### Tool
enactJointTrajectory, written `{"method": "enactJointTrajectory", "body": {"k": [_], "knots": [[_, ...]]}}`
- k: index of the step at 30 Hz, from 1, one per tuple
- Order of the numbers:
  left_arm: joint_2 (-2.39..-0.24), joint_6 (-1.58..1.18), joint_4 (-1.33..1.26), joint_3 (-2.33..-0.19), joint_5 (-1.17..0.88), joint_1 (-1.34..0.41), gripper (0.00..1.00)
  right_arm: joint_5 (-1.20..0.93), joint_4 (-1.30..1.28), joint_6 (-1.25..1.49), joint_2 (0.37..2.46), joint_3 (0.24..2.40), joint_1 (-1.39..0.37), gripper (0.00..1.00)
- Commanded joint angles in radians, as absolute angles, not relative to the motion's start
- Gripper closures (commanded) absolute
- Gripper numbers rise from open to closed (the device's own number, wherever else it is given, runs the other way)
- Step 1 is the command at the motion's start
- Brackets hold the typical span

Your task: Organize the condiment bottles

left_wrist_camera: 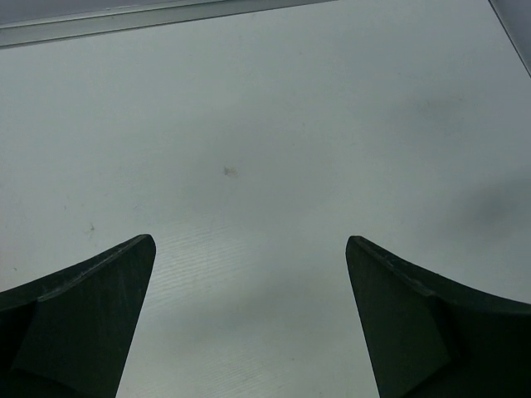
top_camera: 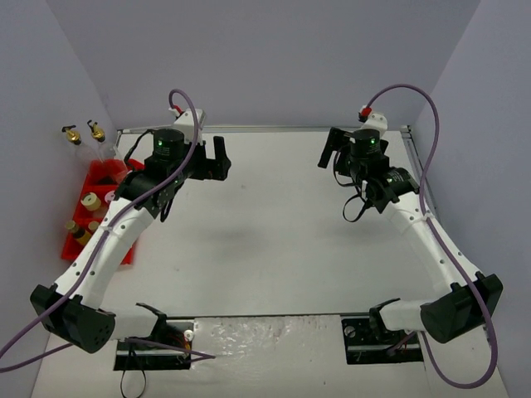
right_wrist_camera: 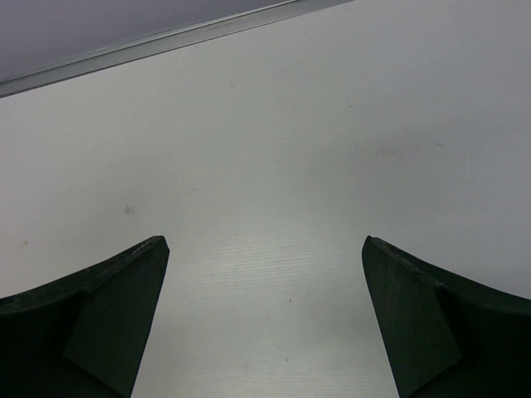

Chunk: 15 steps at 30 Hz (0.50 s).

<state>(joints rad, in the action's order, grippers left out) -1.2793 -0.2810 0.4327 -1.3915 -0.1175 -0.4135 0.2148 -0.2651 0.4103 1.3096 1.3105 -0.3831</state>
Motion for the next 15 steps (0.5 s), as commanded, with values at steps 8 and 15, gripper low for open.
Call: {"method": "enactJointTrajectory", "body": {"k": [8, 15], "knots": [[-1.278, -0.288, 0.29, -1.419, -0.186, -0.439, 0.03, 0.286, -0.207, 0.351, 1.286, 1.366, -0.437, 0.0], [-1.301, -0.29, 0.298, -1.428, -0.183, -0.456, 0.03, 0.293, -0.207, 0.351, 1.273, 1.353, -0.439, 0.0]]}}
